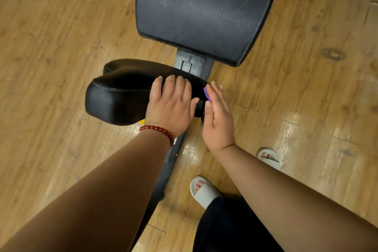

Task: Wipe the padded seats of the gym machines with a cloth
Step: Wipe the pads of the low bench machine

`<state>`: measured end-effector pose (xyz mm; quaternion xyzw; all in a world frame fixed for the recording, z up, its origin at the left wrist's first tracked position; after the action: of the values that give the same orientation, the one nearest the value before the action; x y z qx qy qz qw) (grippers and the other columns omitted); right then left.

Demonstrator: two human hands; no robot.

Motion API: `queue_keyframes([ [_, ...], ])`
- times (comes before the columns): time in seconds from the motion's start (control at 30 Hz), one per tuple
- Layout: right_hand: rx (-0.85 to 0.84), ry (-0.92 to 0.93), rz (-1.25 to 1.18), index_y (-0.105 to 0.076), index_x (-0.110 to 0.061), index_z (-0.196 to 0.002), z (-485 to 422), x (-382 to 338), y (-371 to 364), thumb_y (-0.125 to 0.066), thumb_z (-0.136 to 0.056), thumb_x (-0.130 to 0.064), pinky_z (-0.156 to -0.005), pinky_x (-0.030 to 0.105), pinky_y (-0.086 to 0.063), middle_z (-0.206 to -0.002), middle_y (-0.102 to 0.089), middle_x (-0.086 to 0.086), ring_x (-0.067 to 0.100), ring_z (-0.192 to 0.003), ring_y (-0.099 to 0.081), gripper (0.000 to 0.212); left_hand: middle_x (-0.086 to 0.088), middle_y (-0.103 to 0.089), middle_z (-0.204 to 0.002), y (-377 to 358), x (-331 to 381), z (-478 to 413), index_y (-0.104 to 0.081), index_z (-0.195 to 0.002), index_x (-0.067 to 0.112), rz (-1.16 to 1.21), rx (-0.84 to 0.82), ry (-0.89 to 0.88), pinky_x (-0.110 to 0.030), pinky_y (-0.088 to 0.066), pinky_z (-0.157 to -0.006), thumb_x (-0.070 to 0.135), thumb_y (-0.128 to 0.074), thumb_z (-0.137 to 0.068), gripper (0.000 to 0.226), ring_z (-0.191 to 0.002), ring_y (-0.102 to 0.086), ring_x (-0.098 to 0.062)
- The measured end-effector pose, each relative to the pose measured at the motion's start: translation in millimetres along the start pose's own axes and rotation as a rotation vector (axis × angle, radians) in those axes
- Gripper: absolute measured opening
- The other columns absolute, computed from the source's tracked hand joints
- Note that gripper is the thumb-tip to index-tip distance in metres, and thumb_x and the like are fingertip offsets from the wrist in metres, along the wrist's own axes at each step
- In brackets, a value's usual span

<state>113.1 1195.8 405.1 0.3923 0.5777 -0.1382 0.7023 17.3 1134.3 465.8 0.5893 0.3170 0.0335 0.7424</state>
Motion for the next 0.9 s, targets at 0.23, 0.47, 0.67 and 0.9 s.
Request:
queue_keyframes([
  [0.23,0.048,-0.261,-0.201,-0.044,-0.011,-0.143,-14,9,3,-0.033,-0.105,-0.016,-0.108,0.007,-0.026,-0.151,-0.04,0.006,0.012,-0.143,-0.029,0.04,-0.006,-0.063,-0.125,-4,5,-1,-0.059,-0.127,0.01,0.047,0.021,0.001,-0.044,-0.021,-0.106,0.039,-0.006,-0.101,0.066,-0.12,-0.054,-0.026],
  [0.47,0.023,-0.334,-0.284,-0.038,-0.015,-0.147,-14,9,2,-0.031,-0.106,-0.019,-0.113,0.014,-0.026,-0.154,-0.035,0.0,0.012,-0.144,-0.027,0.041,-0.006,-0.063,-0.124,-4,8,-3,-0.06,-0.125,0.01,0.067,0.034,-0.003,-0.044,-0.022,-0.106,0.044,-0.004,-0.101,0.069,-0.12,-0.055,-0.025],
  [0.67,0.023,-0.287,-0.274,-0.035,-0.015,-0.148,-5,13,2,-0.032,-0.106,-0.019,-0.107,0.004,-0.022,-0.154,-0.03,-0.007,0.01,-0.144,-0.024,0.042,-0.006,-0.062,-0.125,-6,9,-3,-0.059,-0.125,0.01,0.089,0.01,-0.009,-0.045,-0.021,-0.106,0.051,0.0,-0.1,0.076,-0.121,-0.053,-0.026],
  [0.9,0.038,-0.386,-0.3,-0.039,-0.014,-0.146,-18,19,6,-0.032,-0.106,-0.018,-0.103,0.0,-0.024,-0.153,-0.037,0.0,0.011,-0.142,-0.03,0.041,-0.007,-0.062,-0.126,-7,11,-3,-0.058,-0.126,0.01,0.097,0.002,-0.003,-0.045,-0.021,-0.107,0.049,-0.003,-0.1,0.073,-0.122,-0.052,-0.027],
])
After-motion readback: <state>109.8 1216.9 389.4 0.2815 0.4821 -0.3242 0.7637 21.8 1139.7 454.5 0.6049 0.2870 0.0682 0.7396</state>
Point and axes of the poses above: each hand's wrist, its own z-axis away from the middle knuckle, its own y-axis out of the back of the hand, x = y × z, the point moved 4 cm from there along -z, towards the middle knuckle
